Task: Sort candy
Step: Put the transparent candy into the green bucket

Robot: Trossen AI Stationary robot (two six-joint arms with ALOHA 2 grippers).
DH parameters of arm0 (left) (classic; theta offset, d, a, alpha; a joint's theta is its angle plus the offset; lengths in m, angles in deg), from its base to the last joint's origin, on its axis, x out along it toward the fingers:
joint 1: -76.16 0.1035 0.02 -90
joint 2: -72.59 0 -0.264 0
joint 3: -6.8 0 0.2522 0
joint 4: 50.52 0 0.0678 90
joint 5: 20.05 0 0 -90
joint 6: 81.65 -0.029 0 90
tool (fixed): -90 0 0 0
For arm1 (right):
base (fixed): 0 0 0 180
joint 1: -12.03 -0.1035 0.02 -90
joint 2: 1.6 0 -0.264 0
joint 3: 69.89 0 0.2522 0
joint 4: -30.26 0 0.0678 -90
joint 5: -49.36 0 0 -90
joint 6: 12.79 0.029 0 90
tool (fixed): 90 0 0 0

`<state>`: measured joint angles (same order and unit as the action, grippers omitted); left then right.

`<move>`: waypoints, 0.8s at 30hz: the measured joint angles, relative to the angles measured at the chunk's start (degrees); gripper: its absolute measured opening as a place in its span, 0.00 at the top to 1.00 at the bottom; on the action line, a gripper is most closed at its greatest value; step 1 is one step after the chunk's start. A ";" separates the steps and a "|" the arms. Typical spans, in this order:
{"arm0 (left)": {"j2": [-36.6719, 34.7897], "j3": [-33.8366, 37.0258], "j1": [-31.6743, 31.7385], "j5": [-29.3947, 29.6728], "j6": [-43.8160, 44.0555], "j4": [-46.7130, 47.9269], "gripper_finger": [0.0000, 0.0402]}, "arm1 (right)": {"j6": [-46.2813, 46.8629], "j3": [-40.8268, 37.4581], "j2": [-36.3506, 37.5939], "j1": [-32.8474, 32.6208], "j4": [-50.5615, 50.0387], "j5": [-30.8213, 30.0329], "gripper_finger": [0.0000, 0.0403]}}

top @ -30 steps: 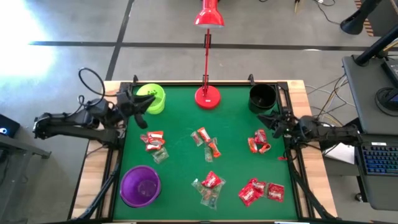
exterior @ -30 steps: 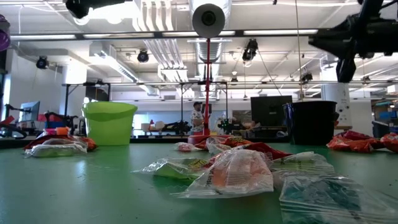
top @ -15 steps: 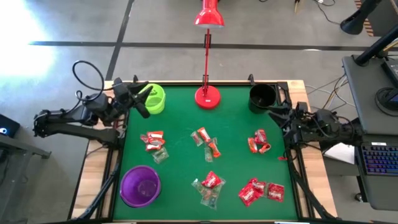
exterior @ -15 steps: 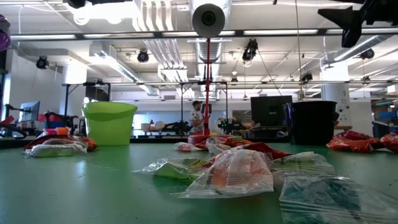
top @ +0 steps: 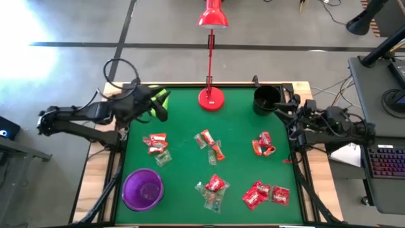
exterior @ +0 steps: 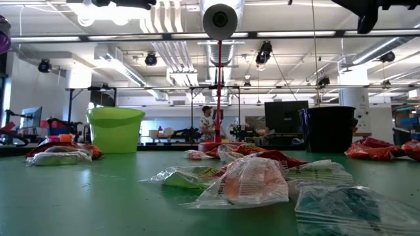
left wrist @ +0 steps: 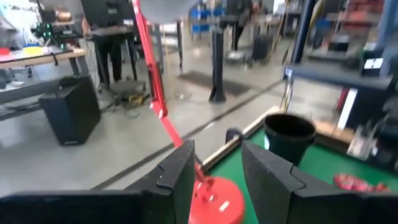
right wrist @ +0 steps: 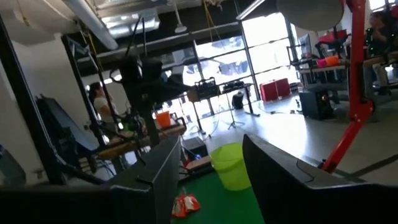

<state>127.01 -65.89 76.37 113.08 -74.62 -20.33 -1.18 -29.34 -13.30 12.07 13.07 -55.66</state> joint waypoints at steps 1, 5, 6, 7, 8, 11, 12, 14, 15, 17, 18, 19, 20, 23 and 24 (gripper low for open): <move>0.91 -1.74 0.00 0.02 1.12 3.00 0.71 | -1.21 0.53 -1.02 0.00 -0.40 -0.02 0.58; 4.26 -8.60 0.00 -0.38 4.69 15.84 0.68 | -3.34 2.68 -4.74 0.00 -1.24 -1.15 0.58; 5.01 -10.27 -0.02 -1.04 5.26 19.44 0.67 | -2.62 3.37 -5.64 0.00 -1.17 -1.78 0.58; 5.79 -11.74 -0.02 -2.30 5.75 23.27 0.67 | -1.88 4.09 -6.47 0.00 -1.07 -2.33 0.58; 6.66 -12.93 -0.02 -3.53 6.27 26.79 0.66 | -0.73 4.86 -7.23 0.00 -1.09 -3.16 0.58; 9.09 -15.33 -0.16 -6.03 8.10 35.02 0.66 | 1.85 7.02 -9.51 0.00 -1.12 -3.65 0.58; 9.68 -15.67 -0.19 -7.36 8.47 37.16 0.66 | 2.05 7.74 -10.19 0.00 -1.36 -3.65 0.58; 10.73 -15.85 -0.17 -10.79 8.82 40.74 0.67 | 2.04 9.19 -11.55 0.00 -2.28 -3.65 0.58; 11.25 -15.81 -0.19 -12.50 9.19 42.35 0.67 | 2.03 9.90 -12.21 0.00 -2.41 -3.79 0.58; 12.02 -15.13 -0.46 -16.20 10.25 44.93 0.67 | 2.03 11.21 -13.67 0.00 -2.79 -4.54 0.58; 12.33 -14.71 -0.66 -17.71 10.58 46.55 0.67 | 2.03 12.00 -14.45 0.00 -3.41 -4.55 0.58; 12.60 -14.26 -0.95 -18.71 10.83 47.96 0.67 | 2.16 12.80 -15.24 0.00 -4.26 -4.55 0.58; 12.80 -13.64 -1.28 -19.09 11.08 48.80 0.67 | 2.55 13.61 -16.00 0.00 -5.33 -4.55 0.58; 13.04 -10.75 -1.70 -19.41 10.52 48.67 0.68 | 4.59 15.53 -18.19 0.00 -8.71 -4.55 0.59; 13.04 -9.65 -1.68 -20.10 10.13 47.75 0.68 | 5.36 15.98 -18.86 0.00 -9.54 -4.56 0.59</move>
<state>140.05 -75.54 74.68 92.98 -64.49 27.41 4.18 -13.36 -32.16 12.07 3.54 -60.22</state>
